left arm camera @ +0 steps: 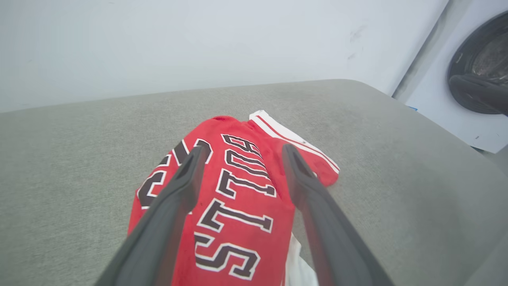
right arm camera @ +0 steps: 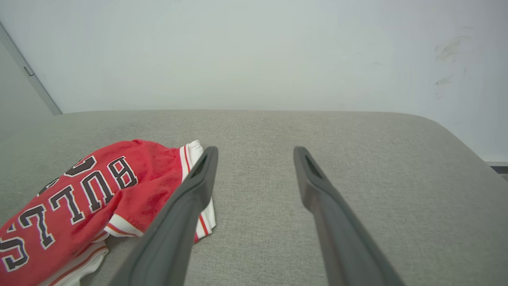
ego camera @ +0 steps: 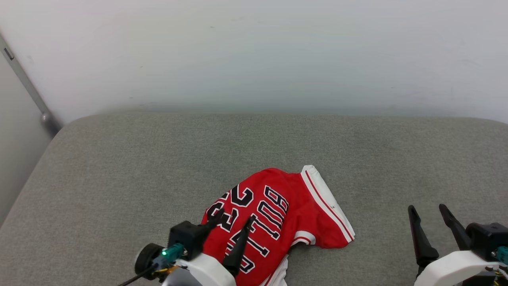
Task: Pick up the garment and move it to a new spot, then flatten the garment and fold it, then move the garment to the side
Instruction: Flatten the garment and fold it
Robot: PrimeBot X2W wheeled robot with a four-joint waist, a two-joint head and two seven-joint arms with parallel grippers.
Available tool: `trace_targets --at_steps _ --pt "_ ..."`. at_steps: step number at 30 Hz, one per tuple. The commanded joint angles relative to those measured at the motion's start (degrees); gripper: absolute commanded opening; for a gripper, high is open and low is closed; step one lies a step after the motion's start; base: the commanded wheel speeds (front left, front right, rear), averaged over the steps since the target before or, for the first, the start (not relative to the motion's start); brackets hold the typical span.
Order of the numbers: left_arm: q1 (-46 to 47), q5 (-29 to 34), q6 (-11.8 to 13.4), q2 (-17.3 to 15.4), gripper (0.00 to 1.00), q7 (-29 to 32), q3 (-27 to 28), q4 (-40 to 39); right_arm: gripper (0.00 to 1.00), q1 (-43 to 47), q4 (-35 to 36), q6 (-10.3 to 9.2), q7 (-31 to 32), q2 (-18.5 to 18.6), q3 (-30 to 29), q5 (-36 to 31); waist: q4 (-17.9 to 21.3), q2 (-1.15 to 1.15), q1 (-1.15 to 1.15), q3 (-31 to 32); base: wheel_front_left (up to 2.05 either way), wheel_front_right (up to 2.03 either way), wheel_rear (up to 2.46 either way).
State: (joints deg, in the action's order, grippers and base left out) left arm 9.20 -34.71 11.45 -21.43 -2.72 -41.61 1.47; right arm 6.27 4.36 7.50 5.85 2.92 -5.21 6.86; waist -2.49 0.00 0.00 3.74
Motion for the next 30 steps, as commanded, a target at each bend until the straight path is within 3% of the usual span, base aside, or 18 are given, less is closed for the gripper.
trace_targets --at_steps 1,7,14,20,25,30 --pt "0.2 0.1 0.8 -0.4 1.00 -1.6 1.3 0.2 1.00 0.6 0.0 -0.02 0.2 0.0 -0.4 -0.5 -0.3 0.00 0.00 -0.1 0.00 0.00 0.00" --pt "-0.2 -0.3 3.9 -1.5 1.00 -9.6 8.3 2.0 1.00 -0.3 -0.8 -0.02 0.6 0.0 -2.2 -1.1 -1.7 0.00 0.00 -0.8 0.00 0.00 0.00" --pt "-0.5 1.5 5.1 -3.3 1.00 -12.2 13.7 0.5 1.00 -3.0 -3.7 -0.02 3.1 0.4 -4.9 0.5 -4.3 0.00 0.00 -2.6 0.00 0.00 0.00" --pt "1.3 3.0 4.8 -3.2 1.00 -12.4 14.9 -2.9 1.00 -8.1 -8.4 -0.02 13.7 3.2 -5.0 4.5 -7.4 0.00 0.00 -7.4 0.00 0.00 0.00" --pt "3.8 4.5 4.0 -1.6 1.00 -12.5 14.9 -4.8 1.00 -13.4 -10.4 -0.02 25.3 7.2 -1.1 6.7 -10.0 0.00 0.00 -12.8 0.00 0.00 0.00" --pt "5.0 5.3 3.0 0.0 1.00 -12.6 15.2 -4.6 1.00 -16.2 -11.2 -0.02 31.7 9.3 3.1 8.4 -11.4 0.00 0.00 -15.4 0.00 0.00 0.00"
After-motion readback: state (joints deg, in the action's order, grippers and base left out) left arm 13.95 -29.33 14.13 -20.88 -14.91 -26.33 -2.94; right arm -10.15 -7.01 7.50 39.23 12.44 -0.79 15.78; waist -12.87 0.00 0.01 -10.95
